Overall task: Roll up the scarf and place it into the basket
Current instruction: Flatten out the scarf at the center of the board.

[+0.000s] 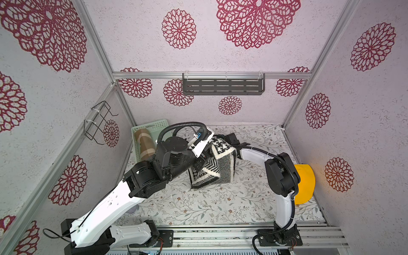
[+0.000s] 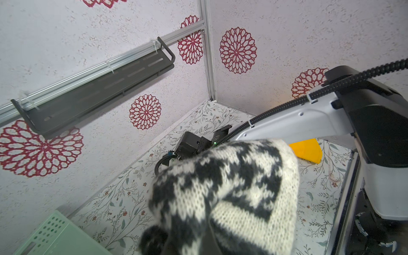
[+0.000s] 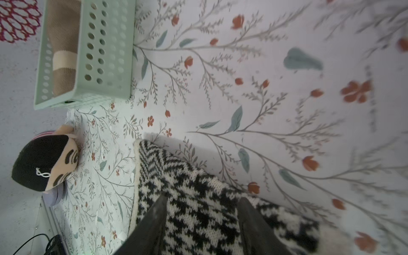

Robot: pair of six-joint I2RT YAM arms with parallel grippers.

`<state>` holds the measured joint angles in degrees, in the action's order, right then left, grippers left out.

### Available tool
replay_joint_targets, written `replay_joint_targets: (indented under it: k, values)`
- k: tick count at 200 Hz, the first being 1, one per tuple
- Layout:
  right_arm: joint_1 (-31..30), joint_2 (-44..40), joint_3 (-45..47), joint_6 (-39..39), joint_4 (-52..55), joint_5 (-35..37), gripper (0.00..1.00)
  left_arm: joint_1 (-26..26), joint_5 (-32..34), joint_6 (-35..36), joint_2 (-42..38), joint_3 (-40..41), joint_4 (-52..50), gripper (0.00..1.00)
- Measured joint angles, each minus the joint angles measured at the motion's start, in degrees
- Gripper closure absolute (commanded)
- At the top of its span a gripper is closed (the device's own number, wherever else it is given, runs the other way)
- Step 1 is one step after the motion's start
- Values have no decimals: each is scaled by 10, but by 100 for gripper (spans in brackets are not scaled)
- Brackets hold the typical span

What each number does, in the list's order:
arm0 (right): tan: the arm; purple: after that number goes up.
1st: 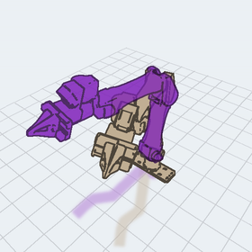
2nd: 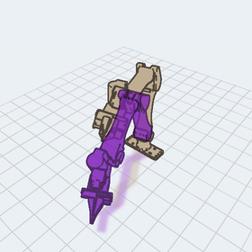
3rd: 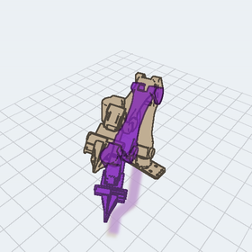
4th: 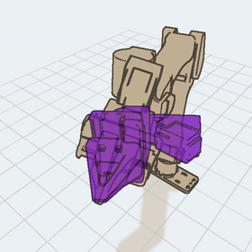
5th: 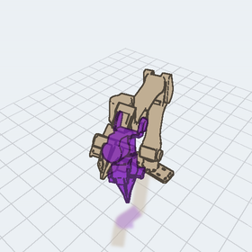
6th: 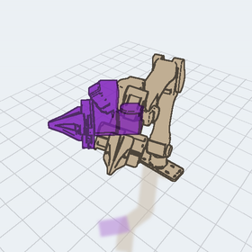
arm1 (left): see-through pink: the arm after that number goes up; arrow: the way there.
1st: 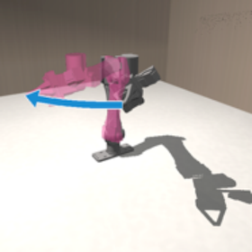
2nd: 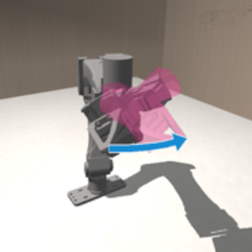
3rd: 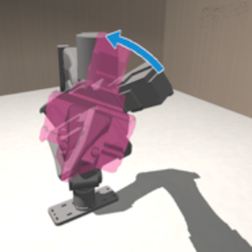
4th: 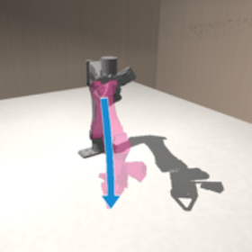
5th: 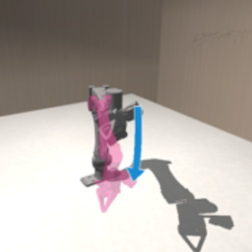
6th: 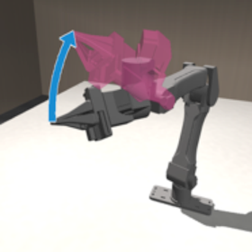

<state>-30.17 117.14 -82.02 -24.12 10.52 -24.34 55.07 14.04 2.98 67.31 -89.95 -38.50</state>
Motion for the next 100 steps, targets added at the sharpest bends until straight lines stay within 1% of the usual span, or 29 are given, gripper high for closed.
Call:
replay_joint_targets:
  k: [26, 71, 100]
  values:
    - [4, 10, 32, -14, 16, 13, 46, 0, -8, -3, 2, 9, 0, 100]
    - [41, 11, 31, -15, 15, 37, 46, 0, -27, -16, 2, 31, -1, 100]
    - [77, 11, 21, -14, 31, 87, 46, 0, -48, -26, 11, 42, -10, 100]
